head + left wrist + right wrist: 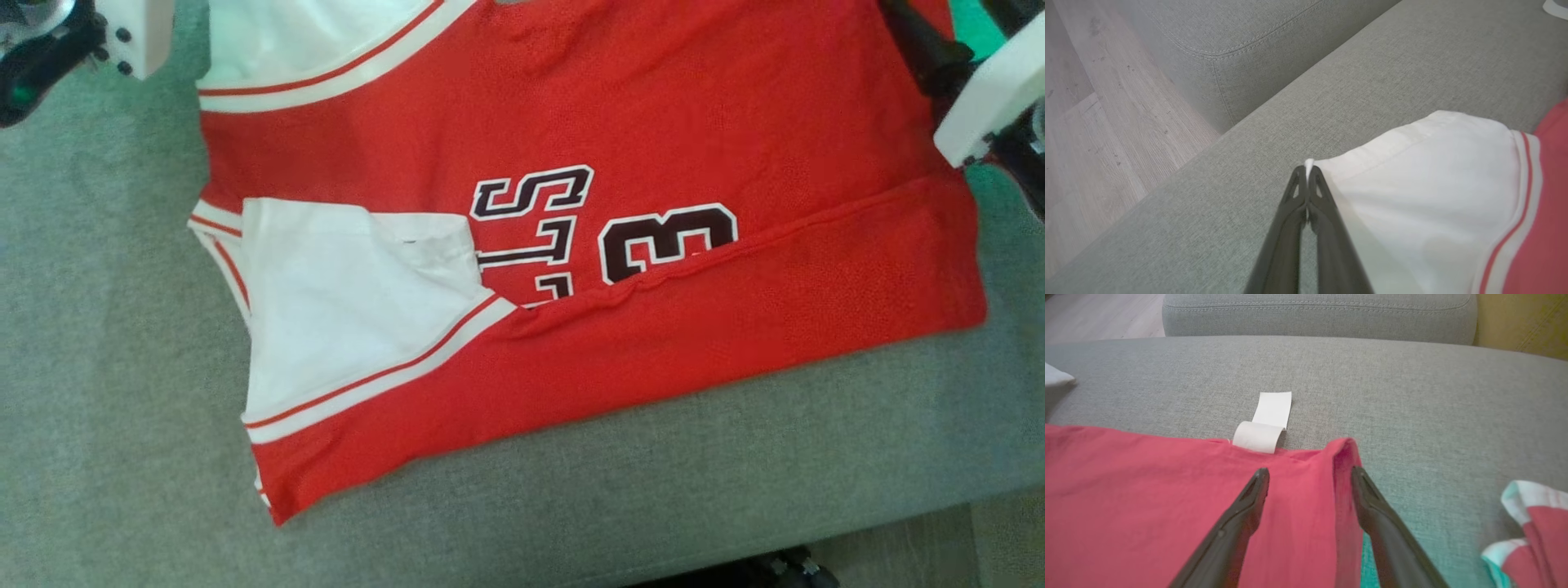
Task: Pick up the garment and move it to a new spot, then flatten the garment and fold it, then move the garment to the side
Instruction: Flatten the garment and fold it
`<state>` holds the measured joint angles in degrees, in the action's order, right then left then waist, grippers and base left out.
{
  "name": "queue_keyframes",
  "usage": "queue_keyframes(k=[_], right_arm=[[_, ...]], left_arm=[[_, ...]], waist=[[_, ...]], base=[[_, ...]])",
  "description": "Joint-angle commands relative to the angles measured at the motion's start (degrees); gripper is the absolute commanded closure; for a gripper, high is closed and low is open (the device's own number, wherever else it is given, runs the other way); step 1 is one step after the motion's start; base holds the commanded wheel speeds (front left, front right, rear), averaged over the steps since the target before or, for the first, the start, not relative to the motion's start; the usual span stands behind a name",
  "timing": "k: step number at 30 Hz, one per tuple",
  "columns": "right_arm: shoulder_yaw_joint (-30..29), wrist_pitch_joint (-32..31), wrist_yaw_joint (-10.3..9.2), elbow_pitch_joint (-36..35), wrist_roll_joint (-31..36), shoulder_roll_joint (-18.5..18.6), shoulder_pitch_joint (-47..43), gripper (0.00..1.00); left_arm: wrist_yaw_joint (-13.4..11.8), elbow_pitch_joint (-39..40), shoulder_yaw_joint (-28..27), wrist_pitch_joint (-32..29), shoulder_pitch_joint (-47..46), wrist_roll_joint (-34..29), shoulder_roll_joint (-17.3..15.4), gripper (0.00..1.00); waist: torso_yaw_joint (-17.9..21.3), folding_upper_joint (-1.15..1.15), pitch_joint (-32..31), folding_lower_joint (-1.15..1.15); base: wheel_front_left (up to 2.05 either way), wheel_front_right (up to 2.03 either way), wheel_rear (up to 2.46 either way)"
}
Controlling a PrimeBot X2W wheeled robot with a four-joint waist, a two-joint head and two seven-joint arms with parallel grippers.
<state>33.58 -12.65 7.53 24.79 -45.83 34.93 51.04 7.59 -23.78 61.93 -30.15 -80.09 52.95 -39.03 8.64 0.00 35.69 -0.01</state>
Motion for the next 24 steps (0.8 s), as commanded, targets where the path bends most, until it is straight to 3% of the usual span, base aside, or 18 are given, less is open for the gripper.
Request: queue_keyframes(k=[1, 11, 13, 17, 21, 23, 24], right_arm=[[1.19, -0.62, -0.04, 0.75, -1.56, 0.89, 1.13, 0.00], [5.68, 1.24, -0.04, 5.53, -5.96, 1.11, 5.80, 0.00], [6.72, 1.72, -0.04, 6.25, -6.63, 1.36, 6.53, 0.07], [8.53, 2.91, -0.04, 7.61, -7.69, 1.86, 7.89, 0.33], [10.39, 4.08, -0.04, 8.79, -8.59, 2.41, 8.99, 0.72], [10.96, 5.10, -0.04, 9.42, -8.83, 2.42, 9.49, 0.77], [11.25, 5.52, -0.04, 9.72, -8.90, 2.40, 9.70, 0.84]], left_arm=[[-0.10, 0.79, -1.72, 0.74, -3.71, 0.54, -2.53, 1.00], [-0.10, 0.09, 0.74, 2.46, -4.90, 1.95, -1.98, 1.00], [-0.10, -0.05, 1.31, 2.87, -5.16, 2.21, -1.95, 1.00], [-0.10, -0.42, 2.40, 3.78, -5.67, 2.63, -1.90, 1.00], [-0.10, -0.83, 3.39, 4.74, -6.20, 3.02, -1.88, 1.00], [-0.10, -1.10, 3.90, 5.29, -6.37, 3.16, -1.86, 1.00], [-0.10, -1.24, 4.15, 5.64, -6.46, 3.19, -1.87, 1.00]], waist=[[-0.51, 0.00, -0.12, 0.01], [-2.05, 0.00, 0.05, 0.01], [-2.26, 0.00, 0.06, 0.01], [-2.59, 0.00, 0.00, 0.01], [-2.80, 0.00, -0.13, 0.01], [-2.84, 0.00, -0.25, 0.01], [-2.86, 0.00, -0.34, 0.01]], base=[[0.00, 0.00, 0.00], [0.00, 0.00, 0.00], [0.00, 0.00, 0.00], [0.00, 0.00, 0.00], [0.00, 0.00, 0.00], [0.00, 0.00, 0.00], [0.00, 0.00, 0.00]])
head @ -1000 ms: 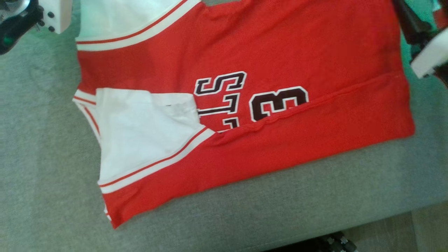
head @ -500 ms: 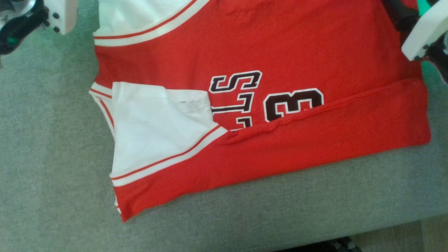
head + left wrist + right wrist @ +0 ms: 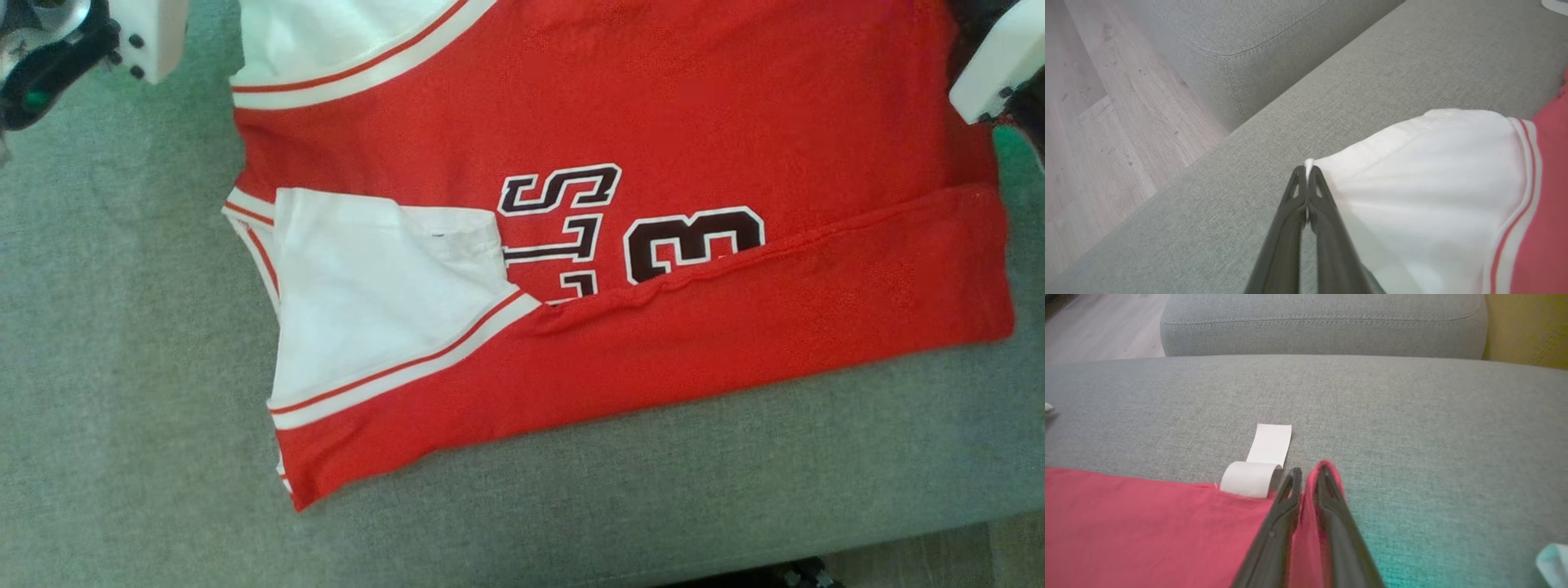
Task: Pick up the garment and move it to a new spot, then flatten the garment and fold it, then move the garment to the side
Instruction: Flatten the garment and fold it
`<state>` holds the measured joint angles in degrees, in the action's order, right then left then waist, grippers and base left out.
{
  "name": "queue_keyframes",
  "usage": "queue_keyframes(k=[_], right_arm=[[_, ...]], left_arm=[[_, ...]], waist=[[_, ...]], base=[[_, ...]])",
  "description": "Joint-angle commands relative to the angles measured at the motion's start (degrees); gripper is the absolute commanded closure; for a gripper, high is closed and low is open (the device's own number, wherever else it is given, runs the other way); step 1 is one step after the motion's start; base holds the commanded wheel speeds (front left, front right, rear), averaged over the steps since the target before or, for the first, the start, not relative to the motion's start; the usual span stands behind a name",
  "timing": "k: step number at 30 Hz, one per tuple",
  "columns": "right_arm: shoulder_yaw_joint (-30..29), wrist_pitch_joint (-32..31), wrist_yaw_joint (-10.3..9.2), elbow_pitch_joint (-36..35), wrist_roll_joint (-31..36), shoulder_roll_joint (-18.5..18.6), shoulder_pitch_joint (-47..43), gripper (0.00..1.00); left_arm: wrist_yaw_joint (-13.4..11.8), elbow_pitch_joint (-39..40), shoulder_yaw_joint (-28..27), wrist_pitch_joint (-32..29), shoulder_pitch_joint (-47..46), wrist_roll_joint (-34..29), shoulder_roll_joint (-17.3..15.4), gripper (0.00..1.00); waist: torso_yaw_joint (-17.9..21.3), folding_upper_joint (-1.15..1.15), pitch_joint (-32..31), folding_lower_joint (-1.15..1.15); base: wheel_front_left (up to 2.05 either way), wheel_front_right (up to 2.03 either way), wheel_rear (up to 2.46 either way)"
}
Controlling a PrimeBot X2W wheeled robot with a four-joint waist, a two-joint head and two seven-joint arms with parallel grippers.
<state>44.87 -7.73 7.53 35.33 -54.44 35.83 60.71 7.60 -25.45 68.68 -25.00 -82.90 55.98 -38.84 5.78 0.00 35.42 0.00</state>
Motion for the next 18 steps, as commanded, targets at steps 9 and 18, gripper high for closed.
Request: queue_keyframes(k=[9, 18], right_arm=[[0.65, 5.43, -0.04, 0.45, -3.10, 1.76, 1.98, 1.00], [-0.82, 9.33, -0.04, -2.78, -10.32, 6.01, -0.78, 1.00]], left_arm=[[-0.11, -1.77, -1.80, 9.63, -6.04, -3.06, -2.18, 1.00], [-0.13, -3.47, -2.85, 20.91, -6.61, -5.04, -1.32, 1.00]], waist=[[-0.29, 0.00, -1.32, 0.00], [-1.99, 0.00, -3.84, 0.00]], base=[[0.00, 0.00, 0.00], [0.00, 0.00, 0.00]])
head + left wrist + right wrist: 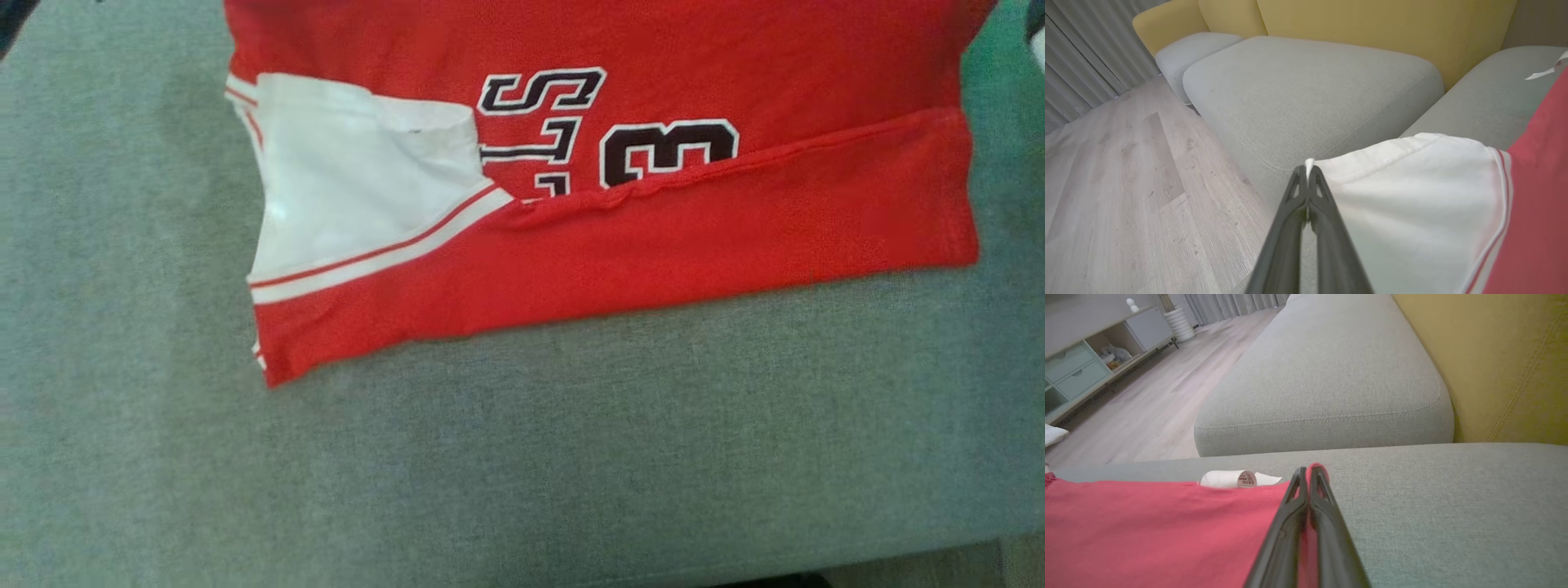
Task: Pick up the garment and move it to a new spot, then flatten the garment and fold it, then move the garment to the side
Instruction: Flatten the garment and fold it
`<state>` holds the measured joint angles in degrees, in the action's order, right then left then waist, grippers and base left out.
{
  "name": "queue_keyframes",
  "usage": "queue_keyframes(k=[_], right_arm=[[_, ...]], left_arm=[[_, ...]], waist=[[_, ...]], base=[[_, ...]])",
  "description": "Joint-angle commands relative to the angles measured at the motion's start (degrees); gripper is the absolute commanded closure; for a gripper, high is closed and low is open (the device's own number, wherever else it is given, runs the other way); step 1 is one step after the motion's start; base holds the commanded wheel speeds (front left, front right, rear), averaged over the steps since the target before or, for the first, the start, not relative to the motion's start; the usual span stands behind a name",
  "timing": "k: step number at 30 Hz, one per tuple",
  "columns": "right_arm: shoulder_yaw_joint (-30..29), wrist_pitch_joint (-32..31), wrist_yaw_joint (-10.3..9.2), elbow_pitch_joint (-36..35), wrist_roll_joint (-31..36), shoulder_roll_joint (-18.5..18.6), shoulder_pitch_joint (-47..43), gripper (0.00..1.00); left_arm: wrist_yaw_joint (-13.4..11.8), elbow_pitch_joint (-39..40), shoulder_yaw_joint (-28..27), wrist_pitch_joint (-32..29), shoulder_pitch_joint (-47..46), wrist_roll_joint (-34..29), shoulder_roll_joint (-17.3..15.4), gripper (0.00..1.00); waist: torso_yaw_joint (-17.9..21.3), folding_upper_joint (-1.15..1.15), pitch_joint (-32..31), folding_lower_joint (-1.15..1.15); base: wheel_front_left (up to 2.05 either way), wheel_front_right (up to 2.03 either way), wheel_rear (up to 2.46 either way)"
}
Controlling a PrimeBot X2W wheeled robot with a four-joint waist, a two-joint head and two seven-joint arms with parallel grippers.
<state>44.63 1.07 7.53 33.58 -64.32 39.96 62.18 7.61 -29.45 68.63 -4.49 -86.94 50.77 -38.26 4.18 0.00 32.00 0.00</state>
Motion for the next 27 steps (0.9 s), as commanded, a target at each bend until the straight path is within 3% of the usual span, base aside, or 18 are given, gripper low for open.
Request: queue_keyframes(k=[1, 12, 20, 27], right_arm=[[-0.51, 0.86, -0.04, -1.58, -1.04, 2.53, -3.04, 1.00], [0.44, 5.21, -0.04, -7.16, -5.08, 8.81, -13.38, 1.00], [1.50, 7.70, -0.04, -9.78, -5.64, 11.95, -20.45, 1.00], [0.64, 9.93, -0.04, -10.98, -6.66, 14.23, -26.28, 1.00]], left_arm=[[-0.14, 0.92, -2.67, 1.06, -2.02, 0.60, -2.02, 1.00], [-0.27, 10.23, -0.39, 6.90, 8.49, 4.01, -7.11, 1.00], [-3.59, 22.51, 1.45, 11.37, 20.09, 5.58, -12.48, 1.00], [-6.51, 26.75, 2.48, 14.08, 26.55, 5.49, -13.87, 1.00]], waist=[[-0.70, 0.00, -0.78, 0.00], [-3.65, 0.00, -4.75, 0.00], [-5.45, 0.00, -6.04, 0.00], [-6.23, 0.00, -6.24, 0.00]], base=[[0.00, 0.00, 0.00], [0.00, 0.00, 0.00], [0.00, 0.00, 0.00], [0.00, 0.00, 0.00]])
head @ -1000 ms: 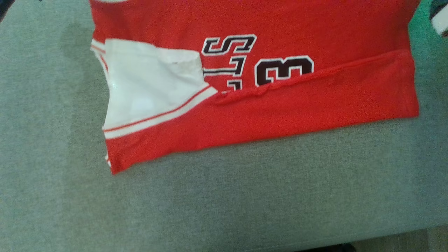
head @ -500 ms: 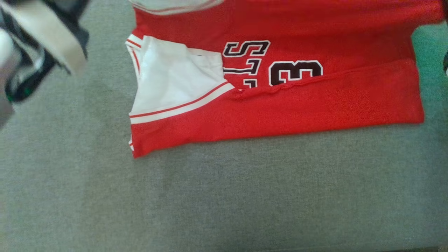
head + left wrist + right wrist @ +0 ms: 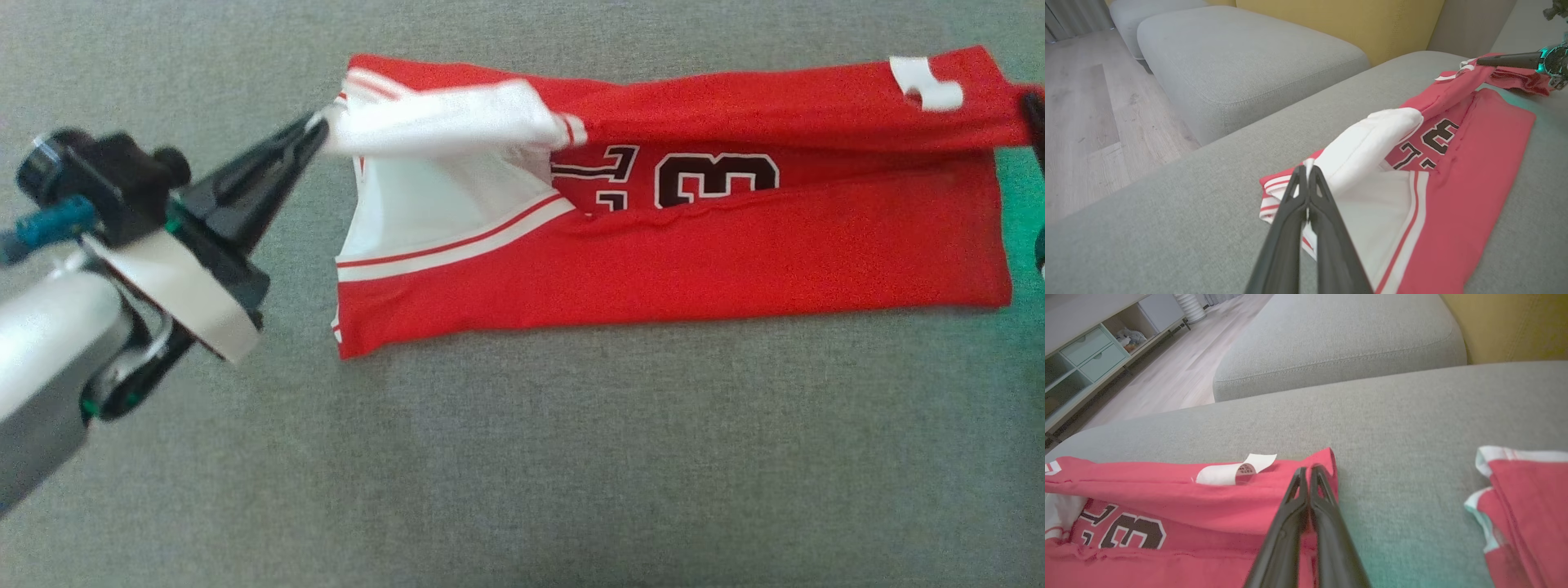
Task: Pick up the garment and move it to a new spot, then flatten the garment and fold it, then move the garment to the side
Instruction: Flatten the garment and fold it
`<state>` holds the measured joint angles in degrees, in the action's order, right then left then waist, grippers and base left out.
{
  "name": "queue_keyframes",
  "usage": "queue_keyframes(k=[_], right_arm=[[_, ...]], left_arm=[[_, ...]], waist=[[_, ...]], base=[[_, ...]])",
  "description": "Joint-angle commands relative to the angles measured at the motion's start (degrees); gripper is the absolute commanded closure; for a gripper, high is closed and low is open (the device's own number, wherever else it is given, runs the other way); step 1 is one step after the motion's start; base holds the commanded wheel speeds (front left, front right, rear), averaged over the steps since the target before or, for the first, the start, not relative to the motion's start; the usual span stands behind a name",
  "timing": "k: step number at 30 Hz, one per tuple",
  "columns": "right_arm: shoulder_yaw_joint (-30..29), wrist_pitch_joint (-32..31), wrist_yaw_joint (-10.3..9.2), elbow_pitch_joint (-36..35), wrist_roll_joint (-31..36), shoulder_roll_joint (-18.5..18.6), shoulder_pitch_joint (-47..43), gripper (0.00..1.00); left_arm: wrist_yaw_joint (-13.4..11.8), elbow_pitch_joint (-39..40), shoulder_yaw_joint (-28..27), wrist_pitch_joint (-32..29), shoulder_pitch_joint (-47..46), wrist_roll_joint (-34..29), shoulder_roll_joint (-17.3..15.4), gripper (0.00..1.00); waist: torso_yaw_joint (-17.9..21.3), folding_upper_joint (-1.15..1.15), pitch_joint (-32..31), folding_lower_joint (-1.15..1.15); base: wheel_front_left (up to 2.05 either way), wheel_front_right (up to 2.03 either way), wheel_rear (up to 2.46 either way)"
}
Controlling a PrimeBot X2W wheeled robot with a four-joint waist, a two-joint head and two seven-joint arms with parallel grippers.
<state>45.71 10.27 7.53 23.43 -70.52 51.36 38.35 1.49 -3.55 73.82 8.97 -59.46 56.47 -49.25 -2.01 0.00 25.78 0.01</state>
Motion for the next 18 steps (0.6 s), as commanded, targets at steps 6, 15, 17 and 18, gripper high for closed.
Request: queue_keyframes(k=[6, 15, 17, 18], right_arm=[[-1.11, 2.10, -0.04, -1.46, -0.89, 2.43, -6.87, 1.00], [-1.85, 2.83, -0.04, 0.13, -0.30, -0.45, -9.65, 0.89], [-2.12, 3.01, -0.04, 0.62, -0.29, -1.24, -9.97, 0.85], [-2.20, 3.07, -0.04, 0.80, -0.31, -1.63, -10.17, 0.77]], left_arm=[[-2.57, 2.68, -1.95, 1.36, 3.72, -0.36, -2.31, 1.00], [-4.52, 0.68, -1.55, 3.80, 9.70, 0.14, 1.00, 1.00], [-4.65, -0.13, -1.91, 4.47, 10.94, 0.83, 1.93, 1.00], [-4.72, -0.57, -2.07, 4.75, 11.43, 0.88, 2.33, 1.00]], waist=[[0.08, 0.00, -0.26, -0.01], [0.53, 0.00, -0.84, -0.01], [0.62, 0.00, -1.12, -0.01], [0.65, 0.00, -1.27, -0.01]], base=[[0.00, 0.00, 0.00], [0.00, 0.00, 0.00], [0.00, 0.00, 0.00], [0.00, 0.00, 0.00]])
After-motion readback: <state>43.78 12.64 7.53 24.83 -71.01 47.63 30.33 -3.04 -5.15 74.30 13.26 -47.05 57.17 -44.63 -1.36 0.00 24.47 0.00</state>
